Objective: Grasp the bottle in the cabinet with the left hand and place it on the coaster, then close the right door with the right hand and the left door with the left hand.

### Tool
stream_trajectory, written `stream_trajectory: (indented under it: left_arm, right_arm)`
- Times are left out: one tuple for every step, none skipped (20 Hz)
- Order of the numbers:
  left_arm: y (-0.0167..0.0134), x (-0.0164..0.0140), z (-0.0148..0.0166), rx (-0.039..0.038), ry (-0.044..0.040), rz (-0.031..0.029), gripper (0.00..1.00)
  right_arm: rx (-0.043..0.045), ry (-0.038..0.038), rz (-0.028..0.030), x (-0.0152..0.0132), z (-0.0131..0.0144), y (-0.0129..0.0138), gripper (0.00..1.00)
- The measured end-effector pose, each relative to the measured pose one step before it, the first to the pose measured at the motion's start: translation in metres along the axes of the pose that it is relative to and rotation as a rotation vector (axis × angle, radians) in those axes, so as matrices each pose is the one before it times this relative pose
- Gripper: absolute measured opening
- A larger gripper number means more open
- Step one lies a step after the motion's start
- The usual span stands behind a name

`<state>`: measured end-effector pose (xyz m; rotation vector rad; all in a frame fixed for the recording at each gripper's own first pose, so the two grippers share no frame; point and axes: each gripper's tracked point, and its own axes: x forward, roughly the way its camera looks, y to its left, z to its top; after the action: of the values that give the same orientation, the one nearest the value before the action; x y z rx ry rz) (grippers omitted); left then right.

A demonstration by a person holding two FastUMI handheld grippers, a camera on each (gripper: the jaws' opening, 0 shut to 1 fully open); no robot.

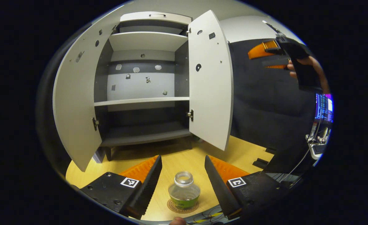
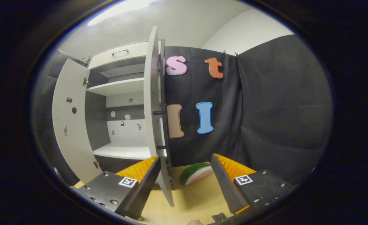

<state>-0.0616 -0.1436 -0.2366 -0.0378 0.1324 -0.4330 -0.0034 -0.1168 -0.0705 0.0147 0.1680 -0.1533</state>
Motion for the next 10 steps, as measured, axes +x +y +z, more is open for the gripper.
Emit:
stream_trajectory:
  left_arm:
    - [0.00313,-0.00234,0.01525,0.01382,-0.01856,0.00926,0.88]
    - [0.00389,-0.00018,0.0146,0.01347,-0.01321,0.01617,0.88]
    - [0.0036,-0.0014,0.01093,0.01674,-0.00193,0.00955,0.88]
    - [0.0046,-0.00063,0.01133,0.01492,-0.00039,0.01419,0.88]
    - [0.00507,-0.00006,0.01207,-0.00142,-0.00434,0.01326,0.88]
    - [0.00369,-0.00045,0.01072,-0.01706,0.00021,0.00892,0.88]
    - [0.00286,-0.00104,0.01011,-0.02073,0.00032,0.00686,0.88]
    - [0.00377,-0.00102,0.01029,-0.01876,0.00379,0.00724,0.88]
    - [0.0038,-0.0023,0.01135,-0.00708,-0.00673,0.00495,0.88]
    - [0.00489,-0.00119,0.01197,0.011,-0.01044,0.01047,0.88]
  right_arm:
    - [-0.00195,0.0021,-0.0008,0.00121,-0.00167,-0.00234,0.98]
    - [-0.00054,-0.00048,0.00169,0.00158,-0.00008,-0.00241,0.94]
    - [0.01354,0.00001,0.00594,0.00167,0.00185,-0.00168,1.0]
    - [0.01932,-0.00199,0.00903,0.00272,0.00195,-0.00109,0.94]
    - [0.00476,-0.00399,0.00288,0.0036,0.00231,-0.00403,0.98]
    - [-0.01049,-0.00627,-0.0026,0.00444,0.00404,-0.00583,0.98]
    - [-0.01397,-0.00445,-0.00379,0.00577,0.00411,-0.00611,0.98]
    - [-0.01083,0.00162,0.0012,0.0065,0.00426,-0.00476,0.98]
    - [-0.00489,0.00485,0.00621,0.0086,0.00241,-0.00371,0.98]
    - [0.00354,0.00215,0.00299,0.00721,0.00372,-0.00438,0.98]
